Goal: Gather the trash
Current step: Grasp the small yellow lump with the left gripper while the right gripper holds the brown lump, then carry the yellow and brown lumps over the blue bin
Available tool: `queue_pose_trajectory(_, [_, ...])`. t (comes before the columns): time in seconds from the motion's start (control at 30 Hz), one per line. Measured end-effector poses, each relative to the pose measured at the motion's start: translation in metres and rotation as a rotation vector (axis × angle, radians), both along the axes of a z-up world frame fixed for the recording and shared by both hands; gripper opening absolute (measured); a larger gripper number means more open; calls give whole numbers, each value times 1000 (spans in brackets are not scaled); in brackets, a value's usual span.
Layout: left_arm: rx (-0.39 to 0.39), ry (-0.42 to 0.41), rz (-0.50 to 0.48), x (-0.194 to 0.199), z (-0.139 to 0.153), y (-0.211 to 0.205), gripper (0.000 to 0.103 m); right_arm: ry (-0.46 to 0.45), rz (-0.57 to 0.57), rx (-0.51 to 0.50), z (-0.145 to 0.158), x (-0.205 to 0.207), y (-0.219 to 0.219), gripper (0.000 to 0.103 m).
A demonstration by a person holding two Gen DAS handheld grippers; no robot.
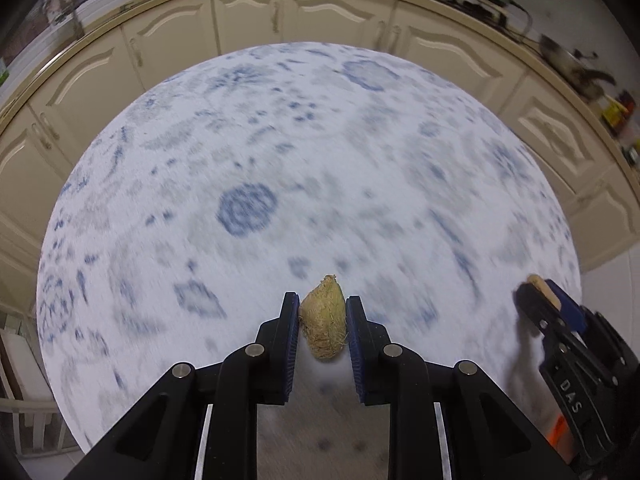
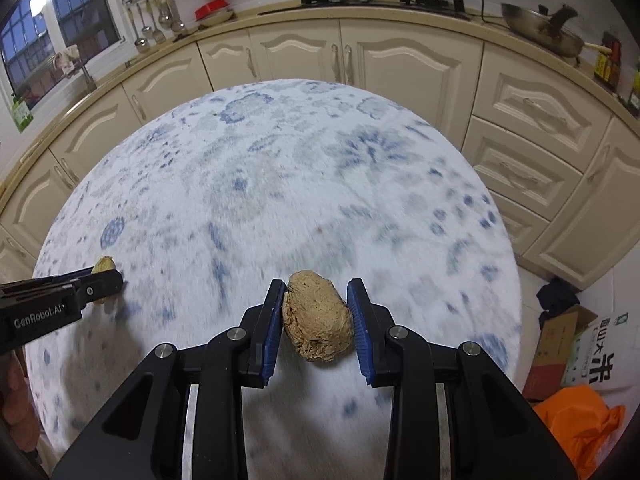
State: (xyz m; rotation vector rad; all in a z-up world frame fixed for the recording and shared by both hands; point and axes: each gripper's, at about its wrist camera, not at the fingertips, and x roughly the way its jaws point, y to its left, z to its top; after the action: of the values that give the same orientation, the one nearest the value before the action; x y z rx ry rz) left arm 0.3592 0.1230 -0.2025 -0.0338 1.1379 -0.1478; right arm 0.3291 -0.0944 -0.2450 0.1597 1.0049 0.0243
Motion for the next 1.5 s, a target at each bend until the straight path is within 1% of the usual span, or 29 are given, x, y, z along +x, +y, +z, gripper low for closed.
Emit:
queue_pose_trajectory(0.1, [0, -3, -17, -21, 0, -8, 22, -27, 9, -32, -1, -16, 2, 33])
queue_pose_trajectory(0.13, [6, -5, -1, -27, -1, -8, 22, -37, 1, -53, -1, -19, 4, 34])
queue_pose_trajectory(0.17, [8, -24, 18, -32, 0, -7, 23, -47, -3, -71, -2, -22, 7, 35])
queue_pose_trajectory(0.2, [15, -32, 43, -35, 0, -5, 23, -52, -3, -73, -2, -23, 9, 41])
queue_pose_trajectory(0.23, [3, -42, 77, -38, 1, -2, 23, -68, -2, -59, -3, -24, 11, 51])
queue_pose_trajectory(0.27, [-14, -48, 103, -40, 1, 0, 25, -80, -2, -48, -4, -26, 12, 57])
queue_pose_trajectory(0.3, [-28, -59, 121, -45, 1, 2, 27, -87, -8, -54, -5, -28, 15, 66])
queue_pose_trajectory(0.33, [-27, -71, 123, -48, -1, 1, 28, -91, -17, -68, -5, -31, 17, 71])
queue_pose_trajectory(0.4, [2, -95, 101, -52, -1, -5, 34, -84, -40, -91, -5, -33, 17, 76])
queue_pose_trajectory(0.43, [24, -107, 88, -54, -1, -9, 37, -75, -58, -91, -6, -32, 14, 76])
queue_pose_trajectory(0.47, [46, -119, 81, -57, -2, -14, 46, -73, -72, -79, -5, -31, 11, 76])
queue_pose_trajectory(0.5, [67, -127, 89, -59, -4, -17, 65, -76, -77, -77, -5, -32, 10, 72])
queue_pose_trajectory(0.53, [80, -132, 104, -56, -9, -19, 72, -80, -90, -98, -5, -33, 10, 57])
queue_pose_trajectory(0.57, [69, -157, 128, -58, -11, -18, 69, -100, -110, -136, -4, -35, 12, 48])
queue_pose_trajectory(0.6, [61, -179, 138, -61, -12, -18, 53, -109, -101, -121, -4, -36, 12, 31])
queue_pose_trajectory(0.63, [66, -200, 123, -64, -10, -22, 34, -113, -105, -112, -4, -36, 11, 31])
queue_pose_trajectory(0.67, [66, -195, 94, -65, -8, -27, 18, -113, -106, -107, -4, -35, 11, 31])
queue_pose_trajectory(0.73, [109, -190, 84, -66, -7, -36, 18, -118, -104, -102, -4, -35, 10, 31])
queue_pose_trajectory(0.77, [118, -189, 81, -66, -7, -38, 18, -117, -102, -97, -4, -35, 9, 31])
queue_pose_trajectory(0.9, [104, -163, 82, -66, -6, -43, 17, -112, -113, -66, -3, -38, 2, 31])
queue_pose_trajectory(1.07, [107, -155, 46, -67, -2, -59, 17, -113, -155, -47, 2, -44, -15, 31])
queue_pose_trajectory(1.3, [103, -161, -51, -76, 4, -102, 17, -133, -245, -41, 14, -64, -54, 31])
queue_pose_trajectory(1.4, [73, -146, -114, -83, 5, -125, 17, -133, -306, -46, 17, -74, -78, 31])
queue_pose_trajectory(1.5, [81, -148, -166, -88, 4, -148, 17, -118, -371, -53, 17, -85, -104, 31])
